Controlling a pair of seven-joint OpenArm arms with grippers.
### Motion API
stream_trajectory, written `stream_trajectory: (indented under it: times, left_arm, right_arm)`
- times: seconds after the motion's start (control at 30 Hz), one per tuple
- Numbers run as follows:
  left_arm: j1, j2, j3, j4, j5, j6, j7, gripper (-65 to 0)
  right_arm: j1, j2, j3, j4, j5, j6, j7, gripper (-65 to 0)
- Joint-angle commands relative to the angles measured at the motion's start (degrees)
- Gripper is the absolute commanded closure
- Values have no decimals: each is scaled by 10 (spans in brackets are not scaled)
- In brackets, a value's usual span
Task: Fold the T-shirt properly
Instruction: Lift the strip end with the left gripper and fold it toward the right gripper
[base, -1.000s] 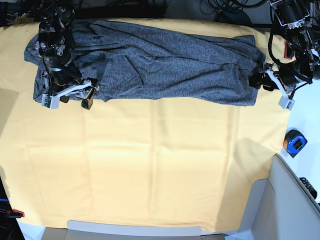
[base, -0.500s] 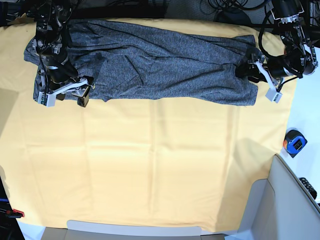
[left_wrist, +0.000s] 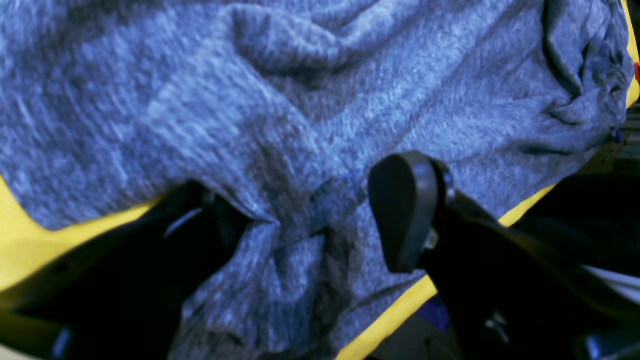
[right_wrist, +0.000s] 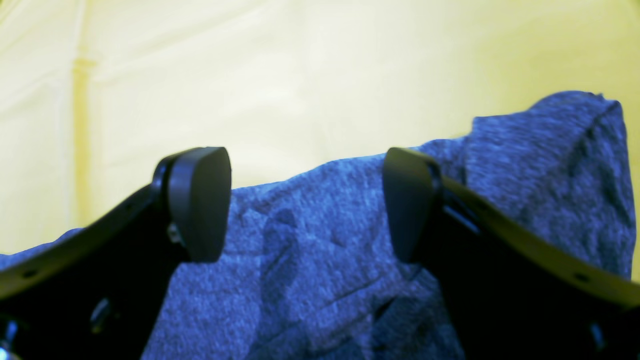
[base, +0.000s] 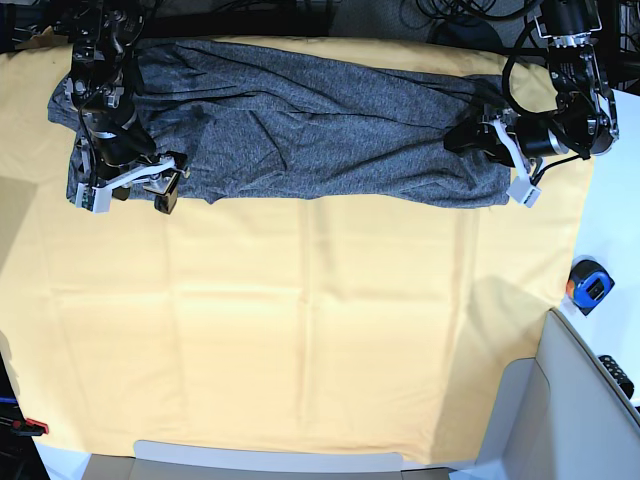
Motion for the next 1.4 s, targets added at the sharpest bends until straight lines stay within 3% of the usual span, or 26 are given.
stream_trajectory:
  times: [0.0, 0.1, 0.17, 0.37, 0.53, 0.77, 0.9, 1.37]
  left_arm:
    - [-8, -9, -4, -5, -14, -1, -4, -383]
    - [-10, -10, -4, -56, -14, -1, -4, -367]
    - [-11, -10, -4, -83, -14, -1, -4, -318]
    - [-23, -10, -4, -109, -14, -1, -4, 0]
    - [-36, -9, -4, -92, -14, -1, -4, 0]
    - [-36, 7, -3, 60, -15, -1, -4, 0]
    - [-37, 20, 55, 90, -15, -1, -4, 0]
    - [-101, 162, 229, 89, -13, -1, -4, 0]
  right_arm:
    - [4, 5, 3, 8, 0, 3, 14, -465]
    - [4, 5, 3, 7, 0, 3, 14, -465]
    - [4, 5, 3, 1, 0, 3, 14, -465]
    - [5, 5, 3, -25, 0, 3, 14, -465]
    - [4, 4, 30, -26, 0, 2, 14, -465]
    - [-20, 2, 103, -24, 3, 2, 14, -465]
    - [-33, 4, 126, -24, 3, 2, 14, -465]
    - [-76, 5, 266, -27, 1, 2, 14, -465]
